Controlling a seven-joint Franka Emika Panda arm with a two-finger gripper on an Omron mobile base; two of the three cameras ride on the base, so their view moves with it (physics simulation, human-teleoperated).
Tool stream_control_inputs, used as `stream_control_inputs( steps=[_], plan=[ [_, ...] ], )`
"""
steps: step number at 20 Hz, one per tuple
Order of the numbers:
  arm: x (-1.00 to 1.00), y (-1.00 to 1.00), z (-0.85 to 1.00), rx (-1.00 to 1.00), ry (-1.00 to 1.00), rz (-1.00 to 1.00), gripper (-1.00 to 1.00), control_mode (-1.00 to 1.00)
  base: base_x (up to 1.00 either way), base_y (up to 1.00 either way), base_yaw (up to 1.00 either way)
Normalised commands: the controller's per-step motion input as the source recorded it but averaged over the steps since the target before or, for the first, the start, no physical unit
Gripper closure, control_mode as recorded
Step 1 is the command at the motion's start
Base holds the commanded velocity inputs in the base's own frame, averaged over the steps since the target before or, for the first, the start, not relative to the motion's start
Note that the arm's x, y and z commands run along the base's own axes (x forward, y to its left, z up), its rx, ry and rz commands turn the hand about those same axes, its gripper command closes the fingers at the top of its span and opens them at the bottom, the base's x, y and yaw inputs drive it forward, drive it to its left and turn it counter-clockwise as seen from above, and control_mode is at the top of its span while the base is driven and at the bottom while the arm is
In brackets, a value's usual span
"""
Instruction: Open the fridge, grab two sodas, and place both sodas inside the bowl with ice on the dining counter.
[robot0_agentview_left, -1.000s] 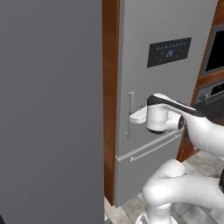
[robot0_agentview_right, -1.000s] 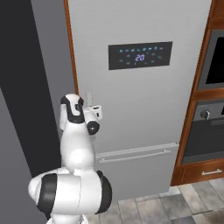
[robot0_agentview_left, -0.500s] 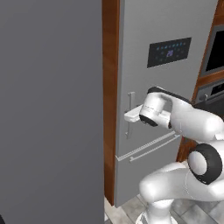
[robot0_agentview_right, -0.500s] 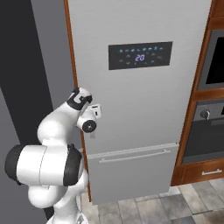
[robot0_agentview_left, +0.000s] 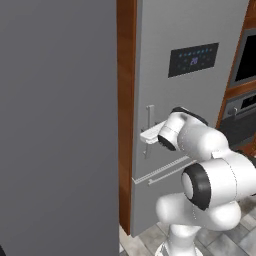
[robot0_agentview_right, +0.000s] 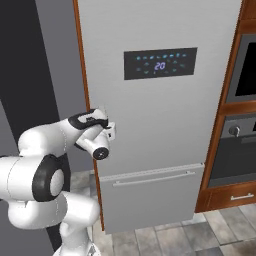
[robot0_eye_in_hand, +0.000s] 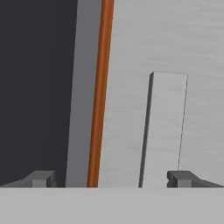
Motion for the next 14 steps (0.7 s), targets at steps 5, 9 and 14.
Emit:
stream_control_inputs(
  steps=[5,9,14],
  plan=[
    [0.03,-0.22,0.00,0.01,-0.06,0.00,-1.00,-1.00,0.00,0.00,0.00],
    [0.13,-0.07,0.00,0.00,-0.01,0.00,-1.00,-1.00,0.00,0.00,0.00],
    [0.22,-0.07,0.00,0.00,0.00,0.00,-1.00,-1.00,0.00,0.00,0.00]
  ],
)
